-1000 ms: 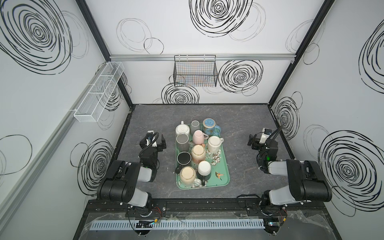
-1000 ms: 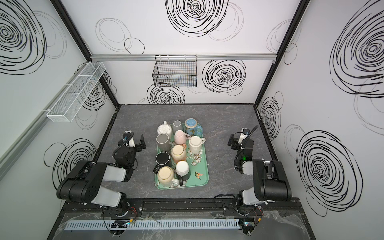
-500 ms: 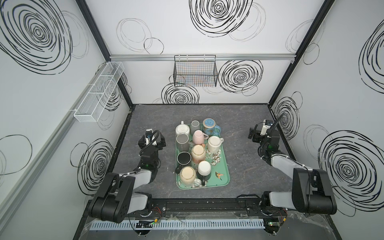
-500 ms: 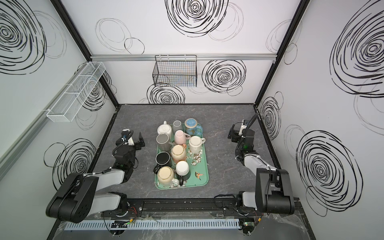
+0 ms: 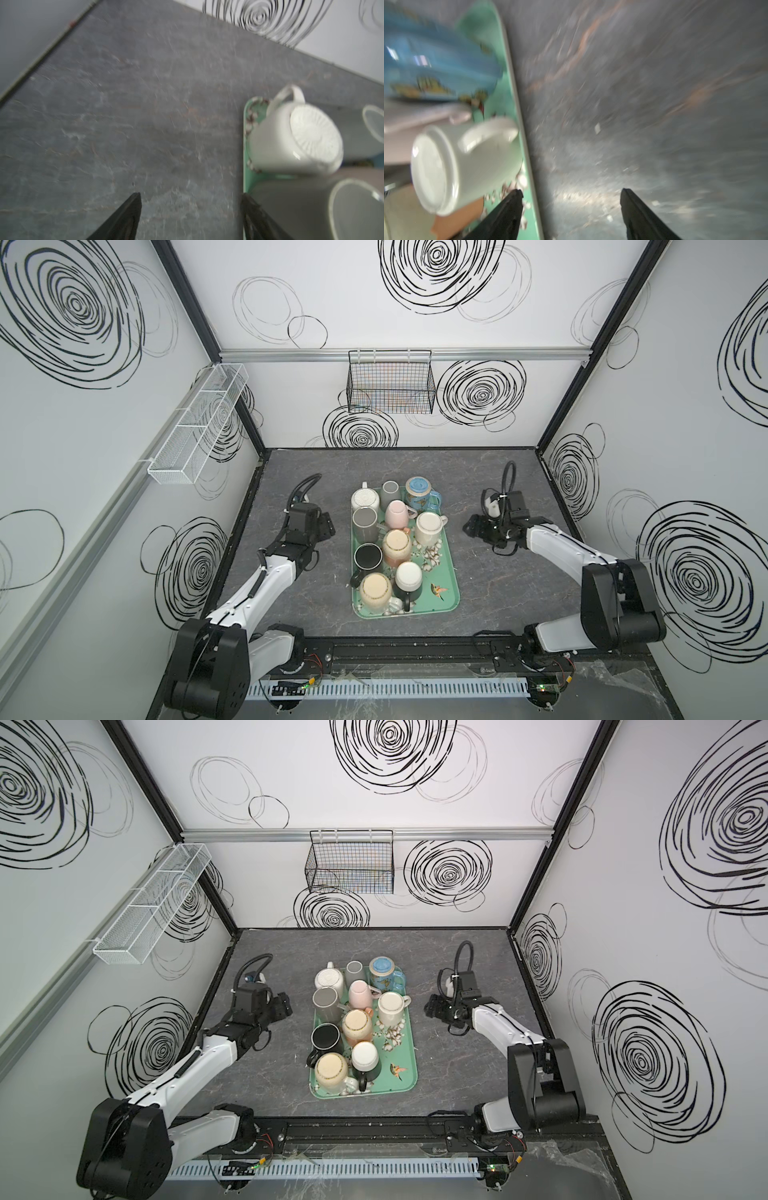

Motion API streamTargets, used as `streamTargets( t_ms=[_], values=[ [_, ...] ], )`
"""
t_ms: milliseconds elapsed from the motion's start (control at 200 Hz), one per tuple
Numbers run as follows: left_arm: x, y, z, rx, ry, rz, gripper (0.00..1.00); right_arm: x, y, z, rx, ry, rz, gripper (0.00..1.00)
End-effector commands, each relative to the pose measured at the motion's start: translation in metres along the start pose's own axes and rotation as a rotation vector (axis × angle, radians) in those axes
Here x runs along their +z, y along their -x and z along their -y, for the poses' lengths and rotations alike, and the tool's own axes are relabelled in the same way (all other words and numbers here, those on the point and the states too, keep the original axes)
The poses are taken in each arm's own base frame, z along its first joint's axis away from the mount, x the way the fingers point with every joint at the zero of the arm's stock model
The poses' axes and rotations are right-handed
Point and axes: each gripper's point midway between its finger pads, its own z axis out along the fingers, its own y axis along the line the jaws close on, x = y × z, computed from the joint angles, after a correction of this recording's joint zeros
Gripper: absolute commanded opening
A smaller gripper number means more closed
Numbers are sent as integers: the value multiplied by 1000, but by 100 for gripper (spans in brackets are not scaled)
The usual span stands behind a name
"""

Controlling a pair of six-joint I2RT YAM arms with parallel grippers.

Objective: Turn the mug right side up
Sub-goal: 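Move both grippers forward toward the mug-filled green tray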

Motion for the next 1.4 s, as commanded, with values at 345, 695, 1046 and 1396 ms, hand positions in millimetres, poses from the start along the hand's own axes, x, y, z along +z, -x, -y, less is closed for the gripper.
streamTargets(
  t_ms=[345,695,1046,1396],
  values=[
    [23,-89,47,-53,-222,-300,58,30,-97,-20,74,129,-350,72],
    [55,-93,53,-54,-175,-368,26,44,-108,-23,57,76,-391,27],
    [87,-42,36,-51,-87,-372,11,71,-81,-64,19,161,-361,0],
    [130,49,-19,-150,0,-311,8,141,-39,-168,-99,253,-358,0]
  ],
)
